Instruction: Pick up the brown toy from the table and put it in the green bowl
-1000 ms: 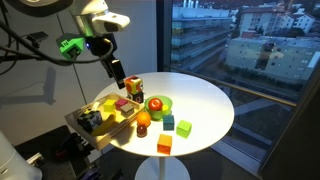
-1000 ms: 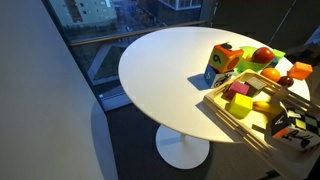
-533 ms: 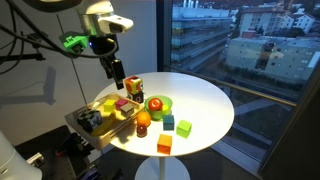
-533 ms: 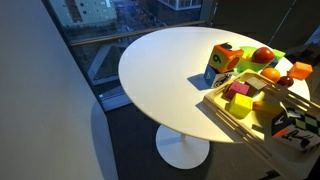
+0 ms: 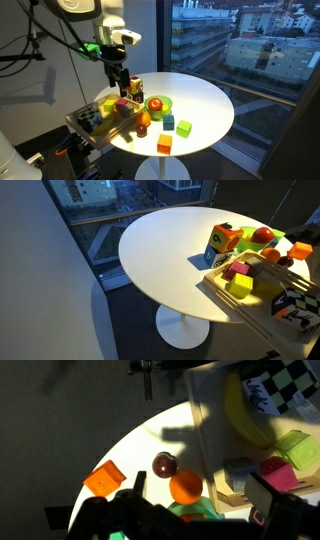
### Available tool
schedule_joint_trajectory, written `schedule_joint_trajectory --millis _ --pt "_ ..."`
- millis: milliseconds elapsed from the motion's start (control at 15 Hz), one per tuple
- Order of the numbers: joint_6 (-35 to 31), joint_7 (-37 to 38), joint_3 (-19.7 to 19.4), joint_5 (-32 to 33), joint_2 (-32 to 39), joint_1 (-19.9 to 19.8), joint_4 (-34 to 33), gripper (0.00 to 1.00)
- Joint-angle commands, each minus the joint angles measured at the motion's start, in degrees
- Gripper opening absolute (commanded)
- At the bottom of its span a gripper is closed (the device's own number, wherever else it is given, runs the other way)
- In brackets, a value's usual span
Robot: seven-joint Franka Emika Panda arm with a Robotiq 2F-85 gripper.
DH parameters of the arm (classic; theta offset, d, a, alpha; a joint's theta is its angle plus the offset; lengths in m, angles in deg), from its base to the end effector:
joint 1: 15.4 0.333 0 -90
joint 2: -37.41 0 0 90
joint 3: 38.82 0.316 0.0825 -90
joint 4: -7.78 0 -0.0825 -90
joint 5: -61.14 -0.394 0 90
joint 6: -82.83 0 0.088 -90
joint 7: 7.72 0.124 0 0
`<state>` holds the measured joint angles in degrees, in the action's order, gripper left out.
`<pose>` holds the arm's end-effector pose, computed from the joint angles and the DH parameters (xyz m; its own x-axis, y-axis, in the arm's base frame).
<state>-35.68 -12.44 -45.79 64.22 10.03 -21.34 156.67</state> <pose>0.3785 -0.0881 0.3861 0.9935 -0.1002 -0.0534 -0.1011 -0.9948 -0.0145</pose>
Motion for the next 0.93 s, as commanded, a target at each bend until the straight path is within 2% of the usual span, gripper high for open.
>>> schedule_joint_trajectory --millis 0,467,867 --pt "-0.9 -1.0 0.3 1.9 4.6 -0.2 -2.1 1.0" --pt "-8.6 -4.1 -0.1 3.9 11.1 -0.2 -2.0 1.0" --pt "-13.8 -6.5 -0.2 8.2 16.5 -0.7 -3.1 1.0"
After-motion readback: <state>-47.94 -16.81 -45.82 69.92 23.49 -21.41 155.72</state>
